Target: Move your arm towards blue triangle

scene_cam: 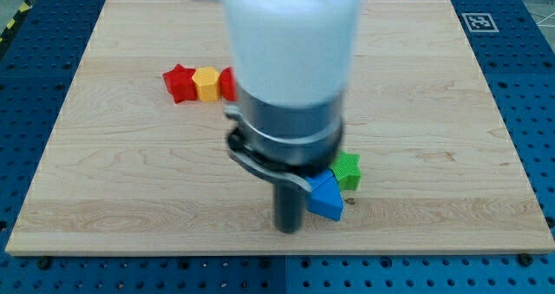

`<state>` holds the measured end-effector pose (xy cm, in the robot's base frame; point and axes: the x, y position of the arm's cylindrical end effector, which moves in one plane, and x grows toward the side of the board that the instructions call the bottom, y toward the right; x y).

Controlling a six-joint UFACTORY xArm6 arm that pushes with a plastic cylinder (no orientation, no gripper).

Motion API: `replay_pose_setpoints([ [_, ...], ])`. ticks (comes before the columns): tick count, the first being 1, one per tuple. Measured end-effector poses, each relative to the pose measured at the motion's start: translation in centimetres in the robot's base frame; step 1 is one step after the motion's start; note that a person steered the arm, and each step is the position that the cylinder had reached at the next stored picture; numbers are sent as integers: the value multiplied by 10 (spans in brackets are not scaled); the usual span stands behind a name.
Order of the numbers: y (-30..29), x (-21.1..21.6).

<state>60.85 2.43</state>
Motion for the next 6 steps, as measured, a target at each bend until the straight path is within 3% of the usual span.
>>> replay_pose_setpoints([
  [1, 45, 3],
  [3, -26, -7],
  [4, -77, -41],
  [5, -73, -52],
  [6, -27, -13],
])
